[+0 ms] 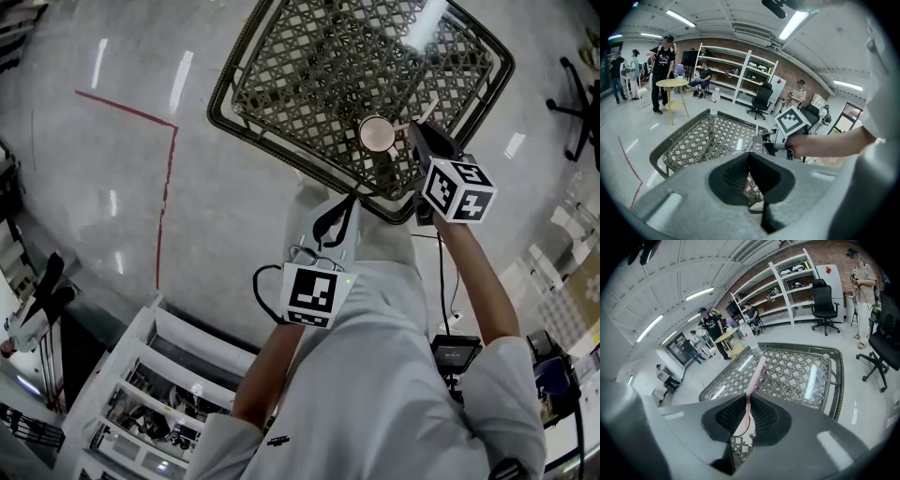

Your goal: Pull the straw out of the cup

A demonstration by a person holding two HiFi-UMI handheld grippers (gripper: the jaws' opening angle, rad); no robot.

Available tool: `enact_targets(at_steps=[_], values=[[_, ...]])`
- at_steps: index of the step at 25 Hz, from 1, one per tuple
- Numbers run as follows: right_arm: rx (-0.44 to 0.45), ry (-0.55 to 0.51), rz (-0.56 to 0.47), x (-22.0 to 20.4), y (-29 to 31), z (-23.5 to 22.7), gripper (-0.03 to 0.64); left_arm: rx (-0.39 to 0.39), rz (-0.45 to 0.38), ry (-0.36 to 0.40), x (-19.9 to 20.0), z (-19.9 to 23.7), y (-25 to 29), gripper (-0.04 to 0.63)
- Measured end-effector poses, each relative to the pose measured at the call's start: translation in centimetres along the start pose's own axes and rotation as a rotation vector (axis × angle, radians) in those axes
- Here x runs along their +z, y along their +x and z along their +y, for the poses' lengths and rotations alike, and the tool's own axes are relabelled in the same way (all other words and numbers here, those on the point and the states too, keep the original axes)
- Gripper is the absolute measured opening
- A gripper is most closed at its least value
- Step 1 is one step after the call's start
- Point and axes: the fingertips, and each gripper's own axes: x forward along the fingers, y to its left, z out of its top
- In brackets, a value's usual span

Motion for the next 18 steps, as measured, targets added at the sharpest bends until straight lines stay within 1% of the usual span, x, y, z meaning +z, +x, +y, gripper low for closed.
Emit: enact_targets(at_steps=[18], values=[[0.043,-0.063,-0.038,0.0,-2.9,1.9,0.034,0.016,-0.062,0.012,0.3,-0.7,-1.8,-0.002]])
